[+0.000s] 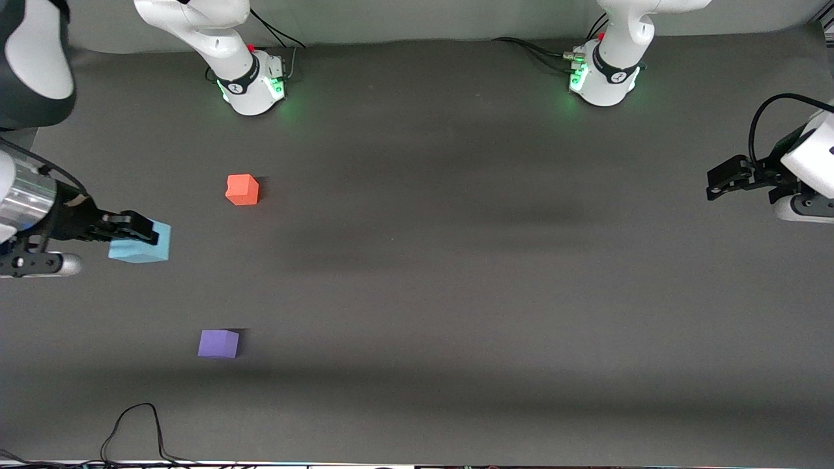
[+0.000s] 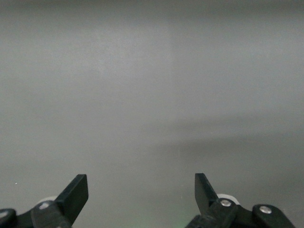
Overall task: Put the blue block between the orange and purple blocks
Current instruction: 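Carry the blue cube with the right gripper toward the orange cube, then lower the blue cube between the orange and purple cubes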
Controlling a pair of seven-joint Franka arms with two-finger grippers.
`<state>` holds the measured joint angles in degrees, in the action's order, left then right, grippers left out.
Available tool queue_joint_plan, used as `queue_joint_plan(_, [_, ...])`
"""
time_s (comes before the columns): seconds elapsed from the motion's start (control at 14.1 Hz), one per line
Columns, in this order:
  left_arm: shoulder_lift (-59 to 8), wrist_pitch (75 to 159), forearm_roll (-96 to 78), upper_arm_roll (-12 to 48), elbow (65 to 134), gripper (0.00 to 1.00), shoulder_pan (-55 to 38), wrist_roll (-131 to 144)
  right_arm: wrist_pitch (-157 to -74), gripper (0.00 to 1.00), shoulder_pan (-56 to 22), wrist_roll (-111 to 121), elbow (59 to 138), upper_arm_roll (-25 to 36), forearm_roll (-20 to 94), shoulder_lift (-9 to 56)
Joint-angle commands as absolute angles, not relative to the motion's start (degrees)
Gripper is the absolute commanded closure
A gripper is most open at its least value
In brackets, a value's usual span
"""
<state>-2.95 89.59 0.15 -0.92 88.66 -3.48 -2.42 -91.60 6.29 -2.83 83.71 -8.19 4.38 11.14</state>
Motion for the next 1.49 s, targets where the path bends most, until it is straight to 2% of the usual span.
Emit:
queue_joint_plan(0.0, [-2.37,89.82,0.97,-1.23,89.12,0.0,-4.13,-2.72,-94.92,0.88,7.38,-0.18,90.69,-9.15,3.16,7.74])
queue_joint_plan(0.21, [-2.37,89.74,0.97,-1.23,89.3,0.0,-4.13,-2.64,-101.83,0.88,7.38,-0.18,98.14,-9.05,3.16,6.86])
queue_joint_plan(0.57, [-2.46,89.82,0.88,-1.23,89.65,0.0,-4.04,-2.64,-123.44,0.88,7.47,0.79,115.45,-8.35,3.16,8.52])
queue_joint_plan(0.78, [-2.46,90.44,0.79,-1.23,90.0,0.0,-3.78,-2.64,-137.07,0.88,7.82,4.47,123.47,-8.26,3.25,12.9])
queue_joint_plan(0.99, [-2.46,90.53,0.7,-1.23,90.09,0.0,-3.87,-2.64,-146.05,0.88,7.91,5.19,125.94,-7.73,3.25,18.79])
queue_joint_plan(1.28, [-2.46,90.53,0.7,-1.23,90.18,0.0,-3.87,-2.64,-150.55,0.88,7.91,5.19,126.12,-7.73,3.34,23.9])
queue_joint_plan(1.42, [-2.55,90.62,0.62,-1.32,90.26,0.0,-3.96,-2.64,-150.56,0.81,7.91,5.1,126.12,-7.39,3.34,24.17])
